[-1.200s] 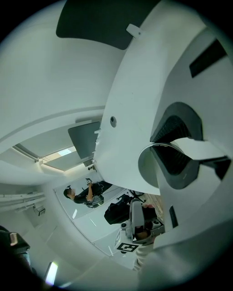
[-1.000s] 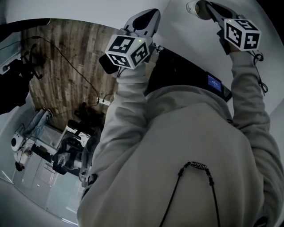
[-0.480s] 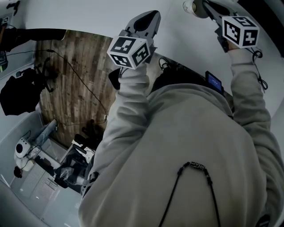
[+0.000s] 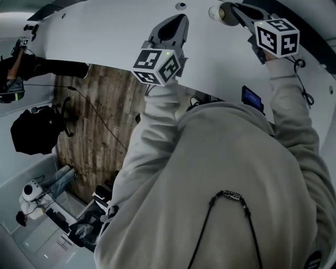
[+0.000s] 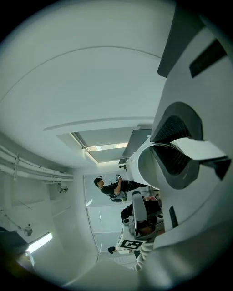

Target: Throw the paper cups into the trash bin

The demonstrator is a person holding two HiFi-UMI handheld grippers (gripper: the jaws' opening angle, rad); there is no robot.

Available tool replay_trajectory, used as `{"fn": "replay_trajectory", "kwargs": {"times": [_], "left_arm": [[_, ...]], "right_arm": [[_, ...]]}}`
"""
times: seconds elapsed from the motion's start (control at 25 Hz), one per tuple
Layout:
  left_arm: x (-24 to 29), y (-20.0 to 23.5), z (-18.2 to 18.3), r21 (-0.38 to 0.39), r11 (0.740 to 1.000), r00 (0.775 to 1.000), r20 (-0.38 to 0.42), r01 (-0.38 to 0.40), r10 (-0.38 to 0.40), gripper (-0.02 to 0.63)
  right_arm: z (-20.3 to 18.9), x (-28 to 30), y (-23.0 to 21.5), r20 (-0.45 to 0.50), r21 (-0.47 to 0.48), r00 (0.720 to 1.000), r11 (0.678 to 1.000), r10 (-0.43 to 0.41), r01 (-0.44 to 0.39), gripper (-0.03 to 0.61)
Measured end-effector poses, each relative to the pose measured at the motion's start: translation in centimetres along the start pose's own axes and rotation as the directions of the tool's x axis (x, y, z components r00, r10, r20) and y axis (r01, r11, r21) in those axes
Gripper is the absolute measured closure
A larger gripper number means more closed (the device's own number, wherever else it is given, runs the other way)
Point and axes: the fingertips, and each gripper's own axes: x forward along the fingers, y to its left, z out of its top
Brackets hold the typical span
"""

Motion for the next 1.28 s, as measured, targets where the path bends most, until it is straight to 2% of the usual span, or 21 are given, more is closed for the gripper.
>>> {"fn": "replay_trajectory", "kwargs": {"times": [0.08, 0.24, 0.36, 1.0, 1.28], "left_arm": [[0.6, -0.3, 0.9, 0.003, 1.0, 1.0, 0.015, -0.009, 0.009, 0.612], [2.5, -1.2, 0.8, 0.009, 0.999, 0.999, -0.022, 0.036, -0.036, 0.612], [3.6, -1.6, 0.1, 0.012, 0.999, 0.998, -0.037, 0.049, -0.049, 0.612], [6.0, -1.9, 1.0, 0.039, 0.998, 0.996, -0.08, 0.039, -0.036, 0.612], [7.2, -0.1, -0.7, 0.027, 1.0, 0.996, -0.094, 0.005, -0.003, 0.612]], "right_arm": [[0.6, -0.6, -0.3, 0.009, 0.003, 1.0, 1.0, -0.007, 0.007, 0.534], [1.9, -0.6, -1.6, 0.013, -0.004, 1.0, 1.0, -0.01, 0.01, 0.534], [1.5, -0.7, -2.9, 0.024, 0.011, 1.0, 1.0, -0.013, 0.013, 0.534], [2.2, -1.4, -5.0, 0.018, 0.013, 1.0, 1.0, -0.005, 0.004, 0.534], [0.4, -0.8, -6.0, 0.014, 0.035, 1.0, 0.999, 0.014, -0.014, 0.534]]}}
